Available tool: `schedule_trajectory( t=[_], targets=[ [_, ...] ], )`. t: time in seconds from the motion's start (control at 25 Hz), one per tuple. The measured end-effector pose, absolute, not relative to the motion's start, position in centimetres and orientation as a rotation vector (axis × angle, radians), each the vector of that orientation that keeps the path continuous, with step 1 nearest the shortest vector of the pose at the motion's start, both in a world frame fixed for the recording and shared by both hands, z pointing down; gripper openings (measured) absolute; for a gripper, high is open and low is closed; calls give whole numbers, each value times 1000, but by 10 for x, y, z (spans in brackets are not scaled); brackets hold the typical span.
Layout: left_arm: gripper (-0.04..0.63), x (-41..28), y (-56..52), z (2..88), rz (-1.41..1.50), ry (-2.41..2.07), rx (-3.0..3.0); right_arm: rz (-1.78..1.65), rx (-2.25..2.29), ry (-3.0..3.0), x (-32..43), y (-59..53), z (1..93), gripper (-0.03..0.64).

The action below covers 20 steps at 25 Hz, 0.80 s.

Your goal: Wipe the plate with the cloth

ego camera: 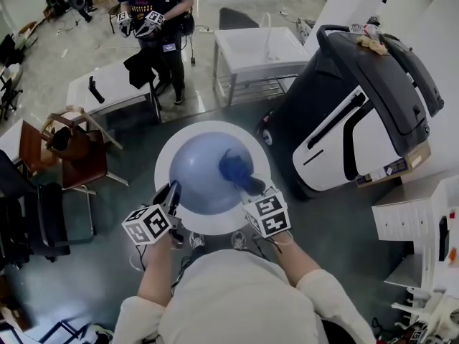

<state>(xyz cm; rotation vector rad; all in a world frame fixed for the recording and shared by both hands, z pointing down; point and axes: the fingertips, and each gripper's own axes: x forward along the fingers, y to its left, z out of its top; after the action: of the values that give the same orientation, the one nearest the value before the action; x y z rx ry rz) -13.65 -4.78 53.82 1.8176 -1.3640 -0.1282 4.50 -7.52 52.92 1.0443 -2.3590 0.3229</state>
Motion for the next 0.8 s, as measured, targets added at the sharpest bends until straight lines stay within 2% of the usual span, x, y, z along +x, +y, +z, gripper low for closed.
schedule_trajectory(
  t=[0.8],
  targets=[
    [44,-136,-57,605,-102,-1338,1641,409,1103,-2483,45,-59,498,89]
  ],
)
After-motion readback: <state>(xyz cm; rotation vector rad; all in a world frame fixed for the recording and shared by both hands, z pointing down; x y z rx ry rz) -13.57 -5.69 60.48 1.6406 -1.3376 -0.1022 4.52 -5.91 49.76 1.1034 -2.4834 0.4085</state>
